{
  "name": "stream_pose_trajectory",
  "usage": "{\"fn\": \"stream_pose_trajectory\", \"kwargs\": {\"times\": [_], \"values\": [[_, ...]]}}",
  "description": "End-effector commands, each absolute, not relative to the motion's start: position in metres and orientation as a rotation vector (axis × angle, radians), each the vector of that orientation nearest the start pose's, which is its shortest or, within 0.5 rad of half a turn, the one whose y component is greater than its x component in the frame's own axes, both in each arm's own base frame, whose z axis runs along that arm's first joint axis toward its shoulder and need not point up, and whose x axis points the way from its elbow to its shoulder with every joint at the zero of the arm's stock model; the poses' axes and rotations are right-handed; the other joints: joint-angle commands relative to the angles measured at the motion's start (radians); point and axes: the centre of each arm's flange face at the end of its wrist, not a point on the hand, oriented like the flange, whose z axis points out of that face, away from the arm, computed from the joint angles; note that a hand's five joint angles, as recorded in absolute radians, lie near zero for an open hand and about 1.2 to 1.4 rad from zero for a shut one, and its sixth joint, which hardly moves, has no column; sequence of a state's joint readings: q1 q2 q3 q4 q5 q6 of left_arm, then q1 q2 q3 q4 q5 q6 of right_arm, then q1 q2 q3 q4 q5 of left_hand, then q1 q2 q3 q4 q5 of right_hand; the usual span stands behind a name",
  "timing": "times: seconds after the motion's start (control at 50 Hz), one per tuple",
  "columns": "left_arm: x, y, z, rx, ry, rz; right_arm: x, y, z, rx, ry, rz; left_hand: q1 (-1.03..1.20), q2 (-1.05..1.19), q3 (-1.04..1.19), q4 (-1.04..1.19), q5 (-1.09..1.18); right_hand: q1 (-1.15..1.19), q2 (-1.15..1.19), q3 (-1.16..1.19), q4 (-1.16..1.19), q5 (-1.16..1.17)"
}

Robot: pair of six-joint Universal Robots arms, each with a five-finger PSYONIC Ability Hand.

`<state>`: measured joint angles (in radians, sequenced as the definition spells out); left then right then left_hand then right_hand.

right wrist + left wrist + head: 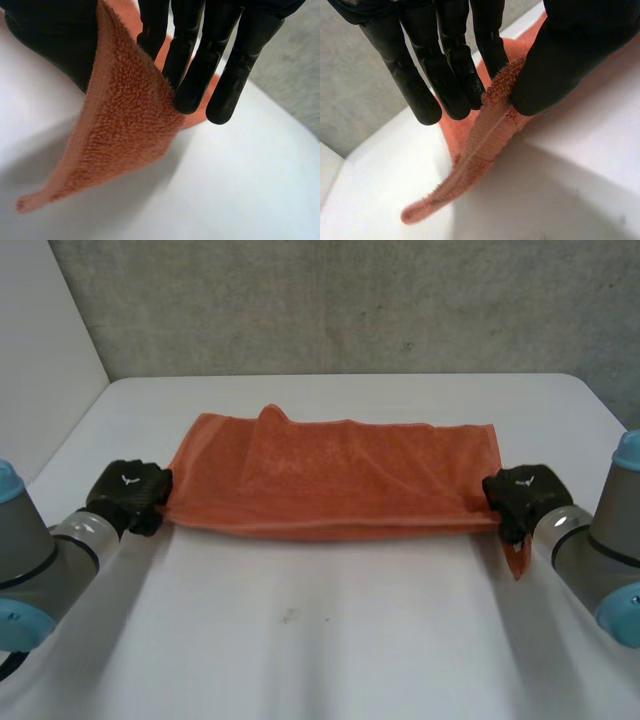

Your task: Fold the laundry

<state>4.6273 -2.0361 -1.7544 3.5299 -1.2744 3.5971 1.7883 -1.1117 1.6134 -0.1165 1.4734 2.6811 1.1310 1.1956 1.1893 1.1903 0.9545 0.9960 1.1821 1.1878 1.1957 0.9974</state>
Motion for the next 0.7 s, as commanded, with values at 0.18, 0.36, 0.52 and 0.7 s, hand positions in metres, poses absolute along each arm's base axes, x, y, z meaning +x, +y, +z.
{"fn": "stream_pose_trajectory", "kwargs": {"times": [0.18, 0.36, 0.52, 0.7], "values": [[-0.171, -0.245, 0.254, 0.828, 2.032, -2.095, 0.195, -0.251, 0.264, -1.202, 2.437, -1.881, 0.265, 0.201, 0.207, 0.206, 0.267, 0.4, 0.214, 0.209, 0.201, 0.224], [-0.173, -0.228, 0.217, 1.013, 2.231, -1.779, 0.19, -0.222, 0.227, -1.591, 2.533, -1.508, 0.265, 0.201, 0.207, 0.206, 0.267, 0.4, 0.214, 0.209, 0.201, 0.224], [-0.176, -0.254, 0.167, 1.09, 2.365, -1.599, 0.195, -0.246, 0.173, -1.623, 2.6, -1.266, 0.265, 0.201, 0.207, 0.206, 0.267, 0.4, 0.214, 0.209, 0.201, 0.224], [-0.197, -0.309, 0.149, 1.134, 2.199, -1.685, 0.202, -0.294, 0.157, -1.6, 2.598, -1.422, 0.265, 0.201, 0.207, 0.206, 0.267, 0.4, 0.214, 0.209, 0.201, 0.224]]}}
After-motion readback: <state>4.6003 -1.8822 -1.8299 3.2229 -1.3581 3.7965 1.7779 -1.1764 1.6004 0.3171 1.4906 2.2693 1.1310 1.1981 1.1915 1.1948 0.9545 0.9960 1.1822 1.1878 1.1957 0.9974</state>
